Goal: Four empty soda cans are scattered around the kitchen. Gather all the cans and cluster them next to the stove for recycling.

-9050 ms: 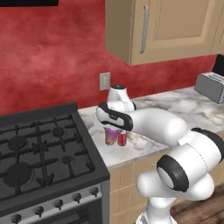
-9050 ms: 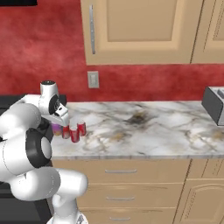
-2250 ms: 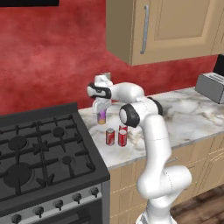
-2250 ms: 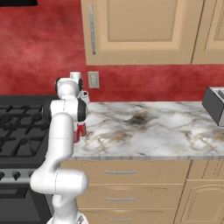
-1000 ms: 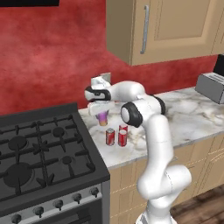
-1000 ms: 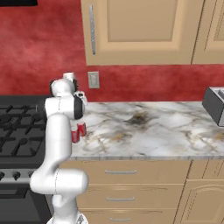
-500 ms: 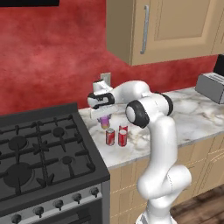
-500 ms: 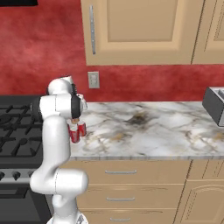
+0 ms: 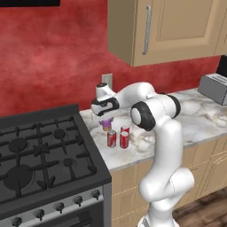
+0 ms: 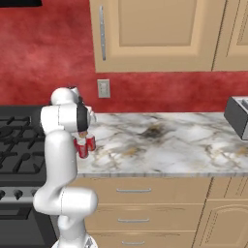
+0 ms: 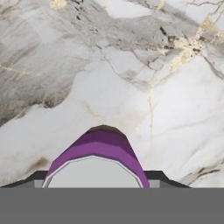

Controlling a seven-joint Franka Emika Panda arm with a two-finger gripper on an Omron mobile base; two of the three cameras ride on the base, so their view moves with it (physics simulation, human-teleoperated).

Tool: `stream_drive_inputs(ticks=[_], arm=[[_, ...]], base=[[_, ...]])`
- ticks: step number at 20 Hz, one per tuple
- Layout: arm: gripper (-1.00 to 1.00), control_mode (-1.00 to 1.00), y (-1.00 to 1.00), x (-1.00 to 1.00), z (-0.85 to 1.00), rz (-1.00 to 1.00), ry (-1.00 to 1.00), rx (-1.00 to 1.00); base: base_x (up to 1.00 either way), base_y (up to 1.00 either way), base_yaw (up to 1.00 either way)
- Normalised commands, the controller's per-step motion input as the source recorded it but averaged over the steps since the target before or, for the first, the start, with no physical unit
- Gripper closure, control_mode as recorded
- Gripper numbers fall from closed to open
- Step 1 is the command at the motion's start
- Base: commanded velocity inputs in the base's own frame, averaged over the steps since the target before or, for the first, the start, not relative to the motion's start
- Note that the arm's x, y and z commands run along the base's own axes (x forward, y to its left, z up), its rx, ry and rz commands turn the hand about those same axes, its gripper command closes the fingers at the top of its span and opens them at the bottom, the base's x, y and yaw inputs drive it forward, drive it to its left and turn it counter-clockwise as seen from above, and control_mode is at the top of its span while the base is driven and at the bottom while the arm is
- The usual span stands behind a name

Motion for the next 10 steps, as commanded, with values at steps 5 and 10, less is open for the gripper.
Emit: stream_drive_inputs(ticks=[5, 10], arm=[[1.00, -1.00, -0.05, 0.02, -0.15, -0.03, -0.05, 0.01], [1.00, -1.00, -0.08, 0.05, -0.19, -0.01, 0.00, 0.04]], base=[[0.00, 0.00, 0.00], [0.00, 0.00, 0.00]])
